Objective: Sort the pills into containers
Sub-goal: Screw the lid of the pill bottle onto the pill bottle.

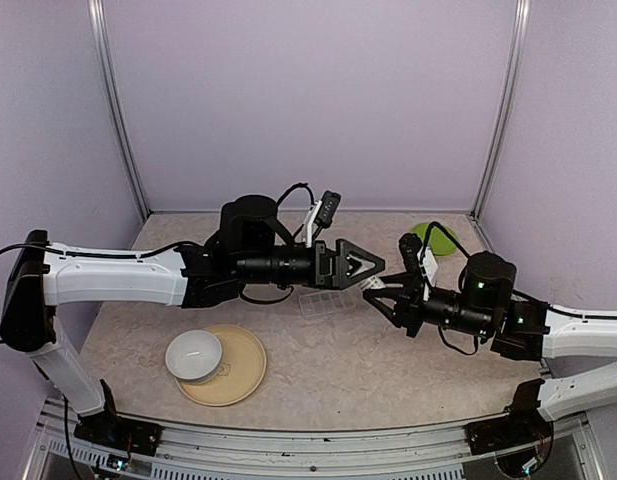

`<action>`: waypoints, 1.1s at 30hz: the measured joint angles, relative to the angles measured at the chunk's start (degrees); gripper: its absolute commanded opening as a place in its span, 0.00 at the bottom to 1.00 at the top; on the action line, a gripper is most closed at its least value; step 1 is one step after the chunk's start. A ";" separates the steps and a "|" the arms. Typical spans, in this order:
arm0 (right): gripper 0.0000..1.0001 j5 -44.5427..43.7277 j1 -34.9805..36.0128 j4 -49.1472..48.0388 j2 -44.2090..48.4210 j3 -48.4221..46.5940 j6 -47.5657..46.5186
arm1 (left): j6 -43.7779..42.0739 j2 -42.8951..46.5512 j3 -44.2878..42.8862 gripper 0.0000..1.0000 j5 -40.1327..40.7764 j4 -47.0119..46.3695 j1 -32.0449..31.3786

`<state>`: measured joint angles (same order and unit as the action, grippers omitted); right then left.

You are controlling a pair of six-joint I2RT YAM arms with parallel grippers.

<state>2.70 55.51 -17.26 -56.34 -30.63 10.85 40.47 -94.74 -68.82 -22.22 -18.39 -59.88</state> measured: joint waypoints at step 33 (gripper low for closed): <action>0.00 -1.60 2.14 -0.79 -1.92 -3.39 -3.34 | 1.95 3.37 2.14 0.99 -0.07 -3.04 1.62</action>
<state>1.10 57.65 -18.04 -58.26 -34.02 7.51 42.41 -91.37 -66.67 -22.28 -21.43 -58.26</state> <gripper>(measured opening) 0.314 0.988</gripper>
